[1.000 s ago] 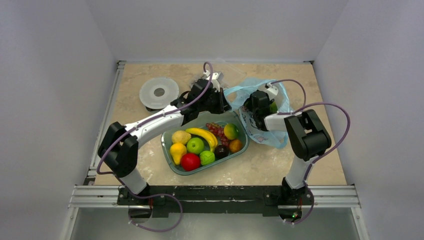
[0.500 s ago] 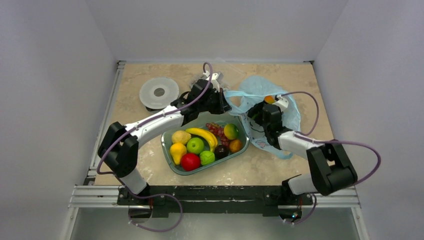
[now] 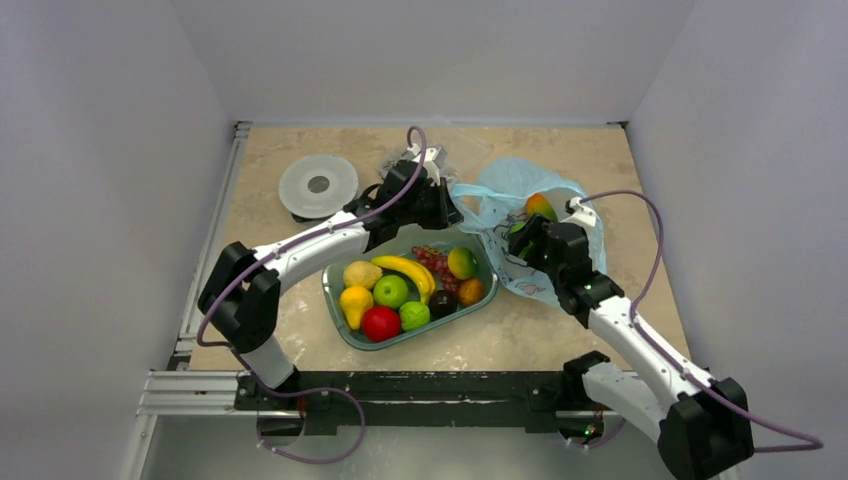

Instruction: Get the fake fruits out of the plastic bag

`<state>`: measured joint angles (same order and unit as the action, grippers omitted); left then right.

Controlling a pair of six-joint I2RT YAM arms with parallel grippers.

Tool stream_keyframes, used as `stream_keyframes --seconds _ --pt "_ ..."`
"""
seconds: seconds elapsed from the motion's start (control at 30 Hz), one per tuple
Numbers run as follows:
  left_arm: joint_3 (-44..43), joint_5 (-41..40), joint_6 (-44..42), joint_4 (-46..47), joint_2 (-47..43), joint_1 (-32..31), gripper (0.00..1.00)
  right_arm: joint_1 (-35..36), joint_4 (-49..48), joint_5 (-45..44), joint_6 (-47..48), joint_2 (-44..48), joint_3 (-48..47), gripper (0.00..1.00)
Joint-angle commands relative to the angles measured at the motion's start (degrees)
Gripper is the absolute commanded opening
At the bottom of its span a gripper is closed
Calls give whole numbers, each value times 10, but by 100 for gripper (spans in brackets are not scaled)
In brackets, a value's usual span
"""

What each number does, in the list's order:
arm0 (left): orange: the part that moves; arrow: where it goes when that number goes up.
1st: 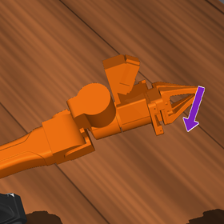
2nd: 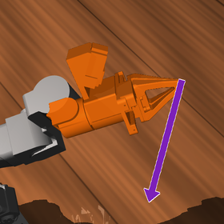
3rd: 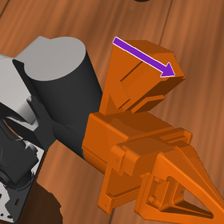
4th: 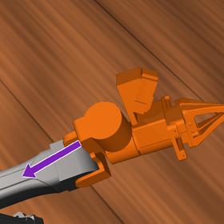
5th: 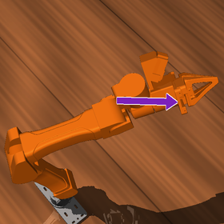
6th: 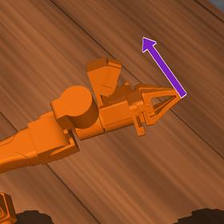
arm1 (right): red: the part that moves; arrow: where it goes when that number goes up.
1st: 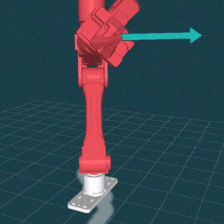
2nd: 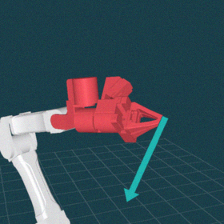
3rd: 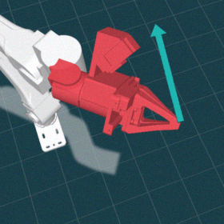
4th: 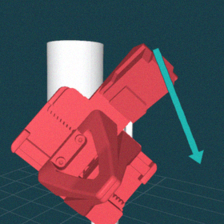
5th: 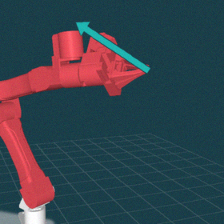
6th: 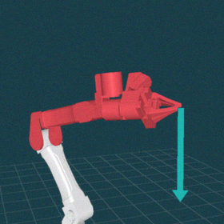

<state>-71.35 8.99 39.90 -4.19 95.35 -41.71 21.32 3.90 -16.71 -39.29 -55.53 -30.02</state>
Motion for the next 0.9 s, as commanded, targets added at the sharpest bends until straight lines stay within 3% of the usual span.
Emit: stream_keyframes --seconds 0.0,0.13,0.27,0.47,0.57,0.7,0.87 --pt "-30 7 4 13 14 -2 0 1 89 22 38 61 -55 0" --pt "-48 12 -3 3 27 -1 0 1 141 70 66 87 -89 0" --pt "-65 22 -12 -7 41 1 0 1 179 176 98 96 -115 0" --pt "-78 50 -20 -11 51 9 0 26 125 355 125 127 -82 0" --pt "-81 67 -26 -15 55 12 0 111 64 343 123 119 -59 0" --pt "-74 78 -27 -17 50 20 0 237 -19 249 109 72 -47 0" --pt "-76 84 -37 -29 43 24 0 247 -127 178 107 7 -11 0"
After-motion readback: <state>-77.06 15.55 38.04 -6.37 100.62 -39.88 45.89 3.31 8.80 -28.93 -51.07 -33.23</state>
